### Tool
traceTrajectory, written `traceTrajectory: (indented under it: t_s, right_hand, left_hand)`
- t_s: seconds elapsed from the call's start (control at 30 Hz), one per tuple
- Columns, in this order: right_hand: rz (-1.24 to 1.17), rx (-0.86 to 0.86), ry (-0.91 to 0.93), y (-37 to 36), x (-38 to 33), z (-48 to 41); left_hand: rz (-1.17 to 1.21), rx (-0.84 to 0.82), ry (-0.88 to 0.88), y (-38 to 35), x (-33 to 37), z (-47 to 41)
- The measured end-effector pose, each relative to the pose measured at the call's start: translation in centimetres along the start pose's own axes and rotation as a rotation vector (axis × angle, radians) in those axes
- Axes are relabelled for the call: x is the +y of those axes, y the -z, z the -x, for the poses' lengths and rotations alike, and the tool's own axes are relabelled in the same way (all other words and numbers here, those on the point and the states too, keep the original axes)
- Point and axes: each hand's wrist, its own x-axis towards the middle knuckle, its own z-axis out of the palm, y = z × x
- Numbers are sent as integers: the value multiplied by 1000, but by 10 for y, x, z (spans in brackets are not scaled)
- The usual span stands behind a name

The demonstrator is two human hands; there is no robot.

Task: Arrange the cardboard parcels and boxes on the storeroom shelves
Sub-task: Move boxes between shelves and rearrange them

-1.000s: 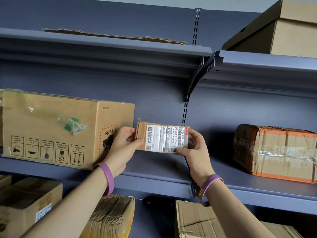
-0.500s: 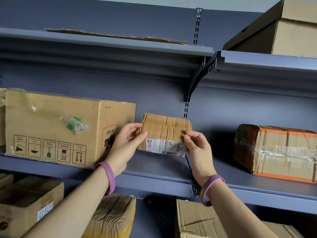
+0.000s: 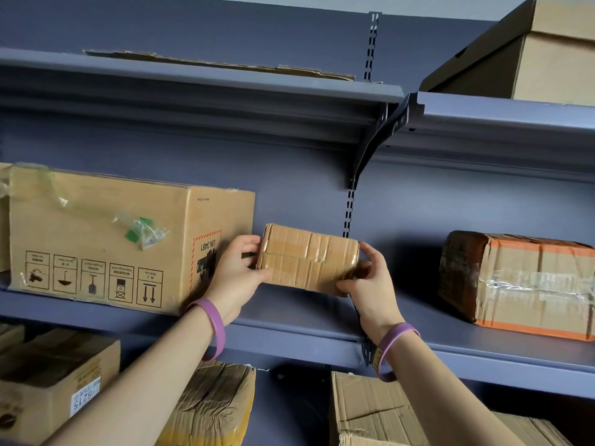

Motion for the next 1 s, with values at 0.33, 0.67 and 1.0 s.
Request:
traceTrajectory:
  t_s: [0.33, 0.67, 1.0]
  right_hand:
    - [46, -9, -4, 0, 5, -4]
    - [172, 102, 264, -3, -9, 12]
    - [128, -65, 403, -25, -39, 41]
  left_hand:
    - [-46, 33, 44, -3, -2, -1]
    - [-379, 193, -334, -10, 15, 24]
    - [-437, 174, -458, 14, 73, 70]
